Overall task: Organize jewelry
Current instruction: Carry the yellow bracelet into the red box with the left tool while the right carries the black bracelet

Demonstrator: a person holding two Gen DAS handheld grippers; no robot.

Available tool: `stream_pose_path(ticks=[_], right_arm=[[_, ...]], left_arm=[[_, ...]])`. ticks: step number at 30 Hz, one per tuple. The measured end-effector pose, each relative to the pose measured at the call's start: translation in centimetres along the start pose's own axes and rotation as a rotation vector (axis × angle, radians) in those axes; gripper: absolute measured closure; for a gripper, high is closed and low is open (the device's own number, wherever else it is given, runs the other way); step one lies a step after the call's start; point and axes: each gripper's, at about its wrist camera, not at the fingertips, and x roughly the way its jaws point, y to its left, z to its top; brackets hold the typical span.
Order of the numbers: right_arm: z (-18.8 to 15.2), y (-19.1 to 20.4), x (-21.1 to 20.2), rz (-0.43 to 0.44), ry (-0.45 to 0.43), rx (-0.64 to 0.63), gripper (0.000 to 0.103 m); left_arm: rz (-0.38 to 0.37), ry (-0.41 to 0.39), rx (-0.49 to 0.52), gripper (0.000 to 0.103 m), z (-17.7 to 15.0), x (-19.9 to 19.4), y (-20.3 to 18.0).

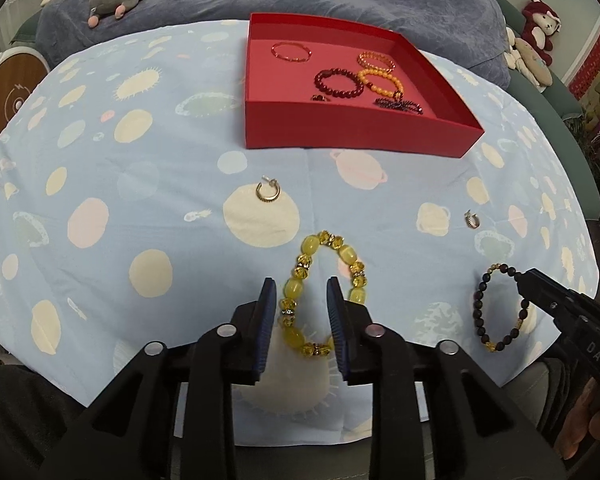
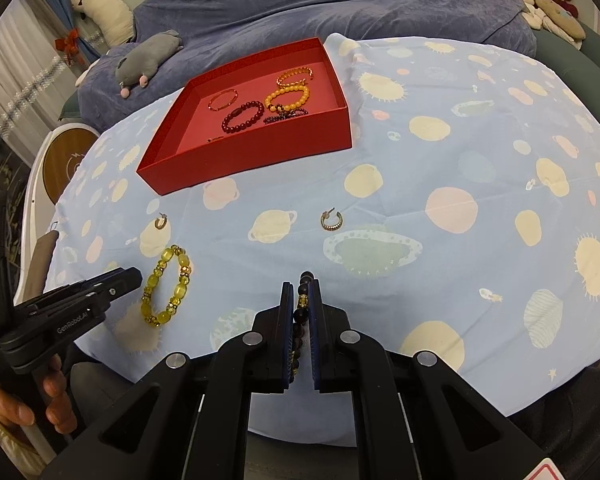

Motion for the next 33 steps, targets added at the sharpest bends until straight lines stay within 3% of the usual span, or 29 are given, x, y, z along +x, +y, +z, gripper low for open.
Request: stream_pose_path(ticks=[4, 7, 9, 18, 26, 33], right_arm=[[0.0, 0.1, 0.3, 0.001, 0.006, -0.003, 0.096], [0.1, 0.0, 0.5, 0.003, 0.011, 0.001, 0.096], [0.0, 0.0, 0.6, 0.003, 0.014, 0.002, 0.096], [0.9, 0.1, 0.1, 0.015, 0.004, 0.001, 0.096], [3.9, 0.8, -1.3, 0.043, -0.034, -0.03, 0.103], [5.4, 0.9, -0.6, 0.019, -0.032, -0.067, 0.103]], left_arm=[[0.021, 0.033, 0.03, 0.075, -0.8, 1.7, -0.4], [0.045, 0.009, 0.072, 0.077, -1.0, 1.9, -1.1], [0.046, 0.008, 0.09, 0.094, -0.9, 2.0, -1.4], [-0.017, -0.014, 0.092, 0.094, 0.5, -0.2, -2.1], [-0.1, -0.074, 0.122, 0.094, 4.6, -4.7, -3.3], [-0.115, -0.128, 0.147, 0.094, 7.3, -6.4, -3.7]])
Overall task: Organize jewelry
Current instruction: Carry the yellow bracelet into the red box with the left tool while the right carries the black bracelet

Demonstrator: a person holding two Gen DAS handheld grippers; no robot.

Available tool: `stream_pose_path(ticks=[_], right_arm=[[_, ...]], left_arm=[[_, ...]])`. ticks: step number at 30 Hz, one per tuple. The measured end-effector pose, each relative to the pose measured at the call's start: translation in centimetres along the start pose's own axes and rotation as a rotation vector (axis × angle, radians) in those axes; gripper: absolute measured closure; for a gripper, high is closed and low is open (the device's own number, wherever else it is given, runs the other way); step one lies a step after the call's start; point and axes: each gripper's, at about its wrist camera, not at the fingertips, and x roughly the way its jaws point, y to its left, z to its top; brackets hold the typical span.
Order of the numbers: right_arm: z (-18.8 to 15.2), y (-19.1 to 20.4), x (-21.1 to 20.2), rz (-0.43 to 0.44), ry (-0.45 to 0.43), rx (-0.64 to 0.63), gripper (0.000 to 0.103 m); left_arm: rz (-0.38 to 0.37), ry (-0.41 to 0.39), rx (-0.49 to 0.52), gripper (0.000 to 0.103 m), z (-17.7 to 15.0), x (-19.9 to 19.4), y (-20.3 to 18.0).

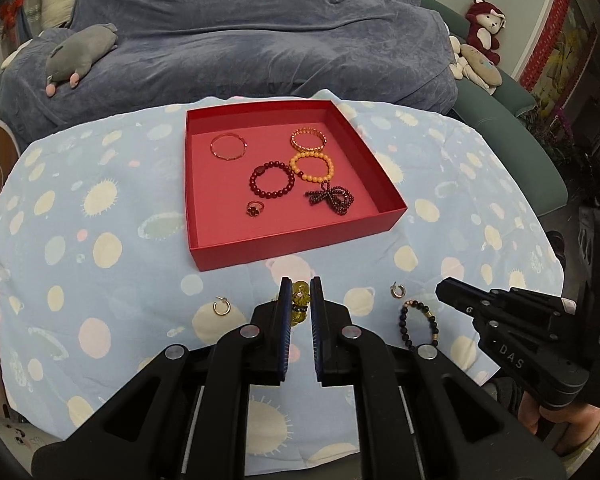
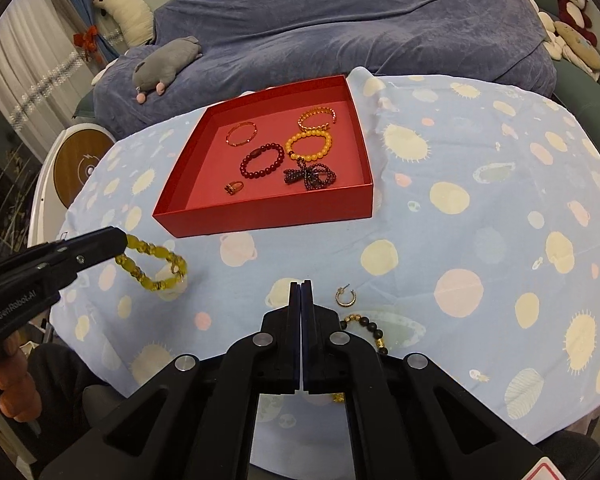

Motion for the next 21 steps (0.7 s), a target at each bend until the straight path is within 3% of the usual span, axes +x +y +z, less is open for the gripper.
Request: stream_pose_path(ticks=[4, 6, 8, 11, 12, 17, 20, 21], right_arm=[[-1.4, -1.0, 1.3, -0.027, 0.043, 0.013, 0.102], [-2.3, -1.5, 1.9, -0.042, 0.063, 0.023, 0.091], [-3.1, -1.9, 2.4, -0.052, 0.084, 0.032, 0.09], [-4.0, -2.3, 3.2, -0.079, 0.102, 0.034, 0.072], [-4.2, -2.4, 3.5, -0.094, 0.107, 0.031, 0.071], [-4.3, -3.3, 4.8, -0.117, 0.125, 0.046, 0.071], [-4.2, -3.3, 5.2, -0.14, 0.117, 0.019, 0.078], [-4.2, -3.2, 5.2, -0.152, 0.117, 0.005, 0.086]], left_arm=[[-0.007, 0.015, -0.019, 0.094, -0.6, 0.6, 0.3], [-0.005, 0.031, -0.022, 0.094, -1.1, 1.0, 0.4], [-0.009, 0.046, -0.031, 0.094, -1.6, 1.5, 0.4], [-0.013, 0.063, -0.04, 0.094, -2.3, 2.0, 0.5], [-0.014, 0.067, -0.042, 0.094, -2.4, 2.1, 0.6], [-0.013, 0.077, -0.045, 0.094, -2.7, 2.6, 0.7], [-0.011, 0.083, -0.047, 0.094, -2.7, 2.9, 0.8], [-0.01, 0.084, -0.049, 0.094, -2.7, 3.0, 0.8]])
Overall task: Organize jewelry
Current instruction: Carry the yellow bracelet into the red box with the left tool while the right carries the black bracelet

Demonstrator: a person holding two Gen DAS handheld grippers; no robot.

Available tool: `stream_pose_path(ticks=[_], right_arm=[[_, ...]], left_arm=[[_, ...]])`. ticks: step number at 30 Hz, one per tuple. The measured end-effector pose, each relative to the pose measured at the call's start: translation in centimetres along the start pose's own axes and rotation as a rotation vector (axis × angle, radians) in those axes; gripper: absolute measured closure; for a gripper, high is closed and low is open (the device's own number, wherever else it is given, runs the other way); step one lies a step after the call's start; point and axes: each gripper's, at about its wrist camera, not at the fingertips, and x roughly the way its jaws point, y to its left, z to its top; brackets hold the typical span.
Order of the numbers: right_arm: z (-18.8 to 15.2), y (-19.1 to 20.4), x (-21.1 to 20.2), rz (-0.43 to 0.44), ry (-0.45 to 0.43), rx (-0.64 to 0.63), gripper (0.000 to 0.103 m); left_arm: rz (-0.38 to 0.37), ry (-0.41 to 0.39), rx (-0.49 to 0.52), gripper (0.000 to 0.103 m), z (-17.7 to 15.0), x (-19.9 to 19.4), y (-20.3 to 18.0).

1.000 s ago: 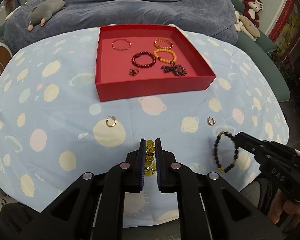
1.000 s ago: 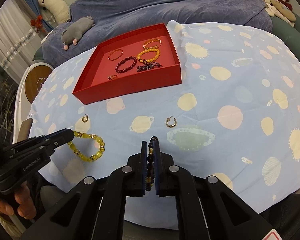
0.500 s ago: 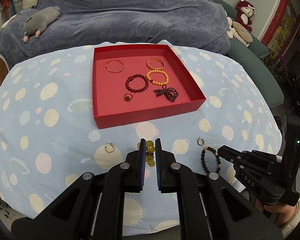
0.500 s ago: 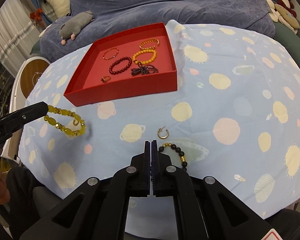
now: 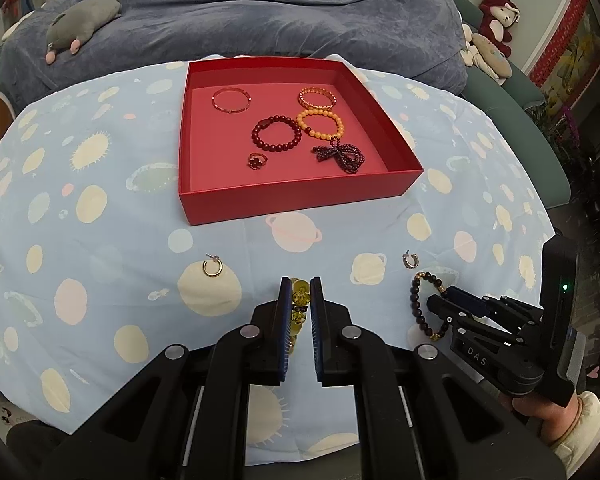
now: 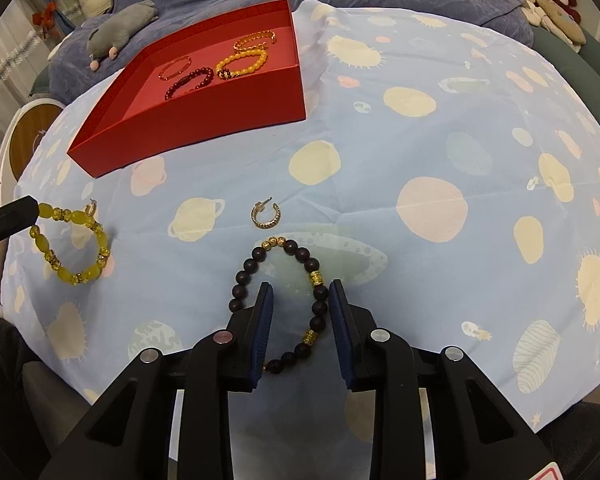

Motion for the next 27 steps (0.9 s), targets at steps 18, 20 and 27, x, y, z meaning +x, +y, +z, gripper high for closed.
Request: stream_pose_path(ticks=[18, 20, 27], right_arm=[[10.2, 4.0, -7.0, 0.152, -0.172, -0.109, 0.095], [12.9, 4.5, -7.2, 0.173, -0.19, -0.122, 0.095], [22.1, 6.4, -5.2, 0.255, -0.201, -0.128, 0.095]], left_arm=[[-0.035, -0.073, 0.05, 0.094, 6.4, -2.5, -0.2], [-0.039, -0.092, 0.071, 0.094, 8.5, -2.6, -0.3], [-0.098, -0.158, 0.104, 0.094, 17.0, -1.1, 0.2]])
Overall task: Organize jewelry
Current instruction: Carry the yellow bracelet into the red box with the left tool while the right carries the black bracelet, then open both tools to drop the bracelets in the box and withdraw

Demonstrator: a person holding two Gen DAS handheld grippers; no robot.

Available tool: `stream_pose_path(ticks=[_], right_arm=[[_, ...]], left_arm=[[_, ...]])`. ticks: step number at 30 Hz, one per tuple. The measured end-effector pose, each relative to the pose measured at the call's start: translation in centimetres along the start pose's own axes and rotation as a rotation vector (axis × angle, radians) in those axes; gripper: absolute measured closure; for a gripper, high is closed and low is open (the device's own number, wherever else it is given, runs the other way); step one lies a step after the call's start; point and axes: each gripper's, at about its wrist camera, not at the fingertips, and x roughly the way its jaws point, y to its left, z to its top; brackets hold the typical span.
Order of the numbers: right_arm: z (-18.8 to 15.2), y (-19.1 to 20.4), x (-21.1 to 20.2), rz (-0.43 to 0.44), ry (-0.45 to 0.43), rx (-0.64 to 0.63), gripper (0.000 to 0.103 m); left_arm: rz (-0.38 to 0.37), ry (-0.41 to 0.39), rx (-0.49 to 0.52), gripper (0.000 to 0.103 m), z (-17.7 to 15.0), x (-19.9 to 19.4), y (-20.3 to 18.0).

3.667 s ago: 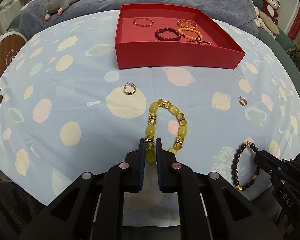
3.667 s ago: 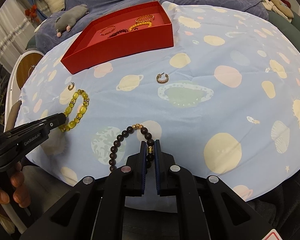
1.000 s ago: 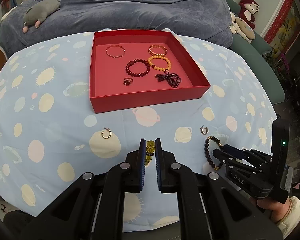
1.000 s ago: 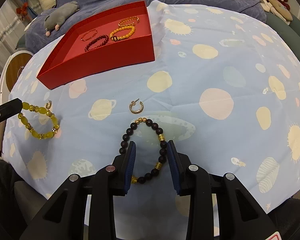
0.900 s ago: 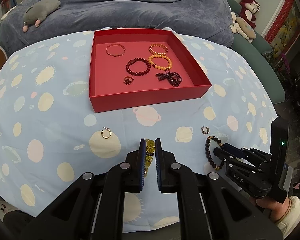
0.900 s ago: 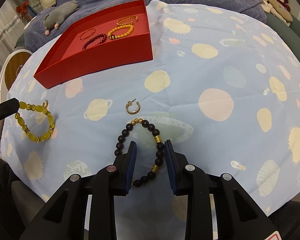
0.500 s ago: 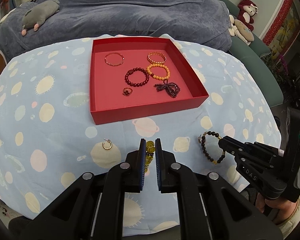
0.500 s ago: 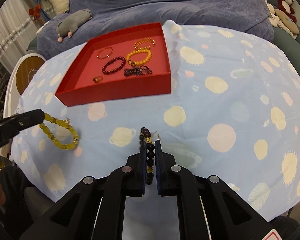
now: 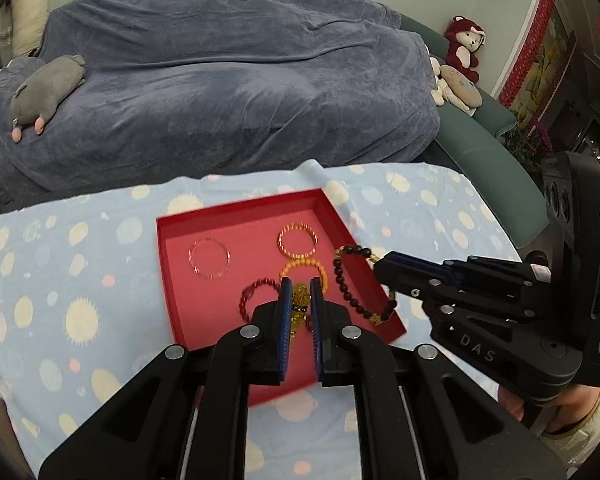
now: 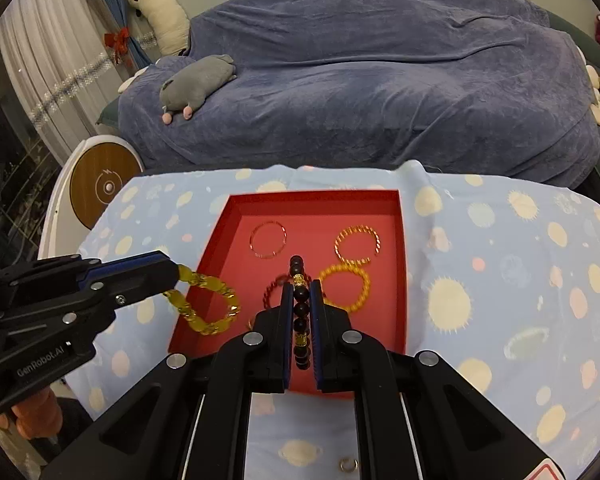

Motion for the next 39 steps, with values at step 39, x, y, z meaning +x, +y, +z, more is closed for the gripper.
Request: stream_pose_path(ticks=[39], right_arm=[[-1.0, -2.2, 9.1, -0.149, 0.086, -0.015, 0.077]], left_arm=[[0.28, 0.116, -0.006, 0.066, -2.3, 10.6, 5.6]])
